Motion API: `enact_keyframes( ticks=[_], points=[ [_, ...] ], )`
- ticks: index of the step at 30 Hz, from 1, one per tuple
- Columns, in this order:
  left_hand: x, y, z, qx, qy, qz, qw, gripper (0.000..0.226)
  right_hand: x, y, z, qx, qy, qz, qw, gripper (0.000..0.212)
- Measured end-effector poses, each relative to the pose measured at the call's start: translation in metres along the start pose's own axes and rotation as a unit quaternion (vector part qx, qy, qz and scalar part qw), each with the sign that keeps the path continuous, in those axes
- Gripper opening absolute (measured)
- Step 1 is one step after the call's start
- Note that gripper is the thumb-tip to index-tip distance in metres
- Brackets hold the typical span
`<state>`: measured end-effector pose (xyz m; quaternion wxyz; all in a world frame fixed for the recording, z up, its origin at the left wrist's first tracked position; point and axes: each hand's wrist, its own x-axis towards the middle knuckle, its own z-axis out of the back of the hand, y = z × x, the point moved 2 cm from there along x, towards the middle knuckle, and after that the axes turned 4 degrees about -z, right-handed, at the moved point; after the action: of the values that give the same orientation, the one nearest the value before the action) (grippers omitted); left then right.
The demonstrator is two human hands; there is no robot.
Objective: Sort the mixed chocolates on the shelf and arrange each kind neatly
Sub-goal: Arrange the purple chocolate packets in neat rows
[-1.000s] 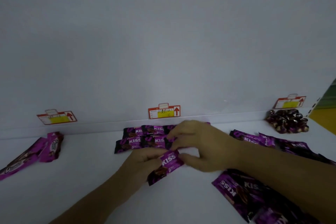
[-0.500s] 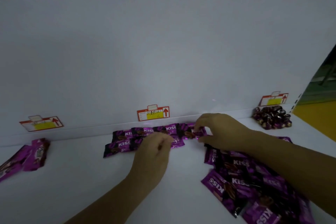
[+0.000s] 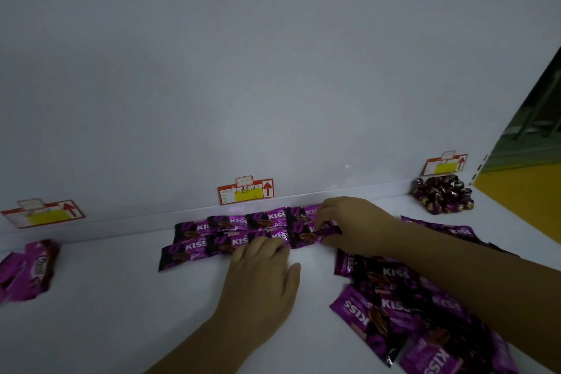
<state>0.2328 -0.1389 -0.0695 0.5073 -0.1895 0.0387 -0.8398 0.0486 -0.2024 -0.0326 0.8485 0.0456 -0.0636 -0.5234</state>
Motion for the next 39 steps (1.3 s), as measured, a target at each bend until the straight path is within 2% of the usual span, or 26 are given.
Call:
enact_keyframes(
  ticks=[2, 6, 11, 14, 17, 19, 23, 26, 29, 33, 36, 39],
  points=[
    [0.0, 0.001, 0.0, -0.008, 0.005, 0.01, 1.0, 0.082, 0.001, 0.0, 0.001, -0.006, 0.002, 0.009, 1.0, 0.029],
    [0.0, 0.004, 0.0, -0.008, -0.001, -0.001, 1.0, 0.049, -0.009, -0.011, 0.014, 0.034, -0.02, -0.012, 0.999, 0.03],
    [-0.001, 0.004, -0.003, -0.097, -0.05, -0.093, 0.99, 0.04, -0.047, -0.035, 0.036, 0.059, -0.035, -0.078, 0.995, 0.021],
    [-0.001, -0.001, -0.003, -0.142, -0.015, -0.118, 0.983, 0.038, -0.078, -0.048, 0.048, 0.063, -0.044, -0.115, 0.99, 0.022],
    [0.0, -0.023, -0.005, -0.165, 0.082, -0.14, 0.973, 0.039, -0.113, -0.062, 0.052, 0.063, -0.073, -0.185, 0.978, 0.025],
    [0.003, -0.041, -0.009, -0.133, 0.129, -0.149, 0.971, 0.051, -0.135, -0.068, 0.048, 0.051, -0.086, -0.222, 0.97, 0.033],
    [0.015, -0.078, -0.022, -0.046, 0.16, -0.154, 0.974, 0.071, -0.173, -0.078, 0.028, 0.032, 0.002, -0.324, 0.945, 0.073],
    [0.026, -0.092, -0.032, -0.038, 0.171, -0.138, 0.975, 0.073, -0.197, -0.086, 0.017, 0.045, 0.025, -0.375, 0.925, 0.078],
    [0.031, -0.101, -0.041, -0.047, 0.183, -0.142, 0.972, 0.073, -0.216, -0.09, 0.008, 0.058, 0.015, -0.374, 0.925, 0.078],
    [0.041, -0.114, -0.046, -0.072, 0.167, -0.156, 0.971, 0.072, -0.226, -0.092, 0.0, 0.084, -0.057, -0.379, 0.92, 0.068],
    [0.051, -0.122, -0.051, -0.096, 0.163, -0.155, 0.97, 0.074, -0.229, -0.089, 0.002, 0.115, -0.122, -0.386, 0.907, 0.064],
    [0.053, -0.122, -0.054, -0.151, 0.142, -0.156, 0.966, 0.073, -0.233, -0.089, 0.006, 0.183, -0.201, -0.375, 0.886, 0.052]
  ],
)
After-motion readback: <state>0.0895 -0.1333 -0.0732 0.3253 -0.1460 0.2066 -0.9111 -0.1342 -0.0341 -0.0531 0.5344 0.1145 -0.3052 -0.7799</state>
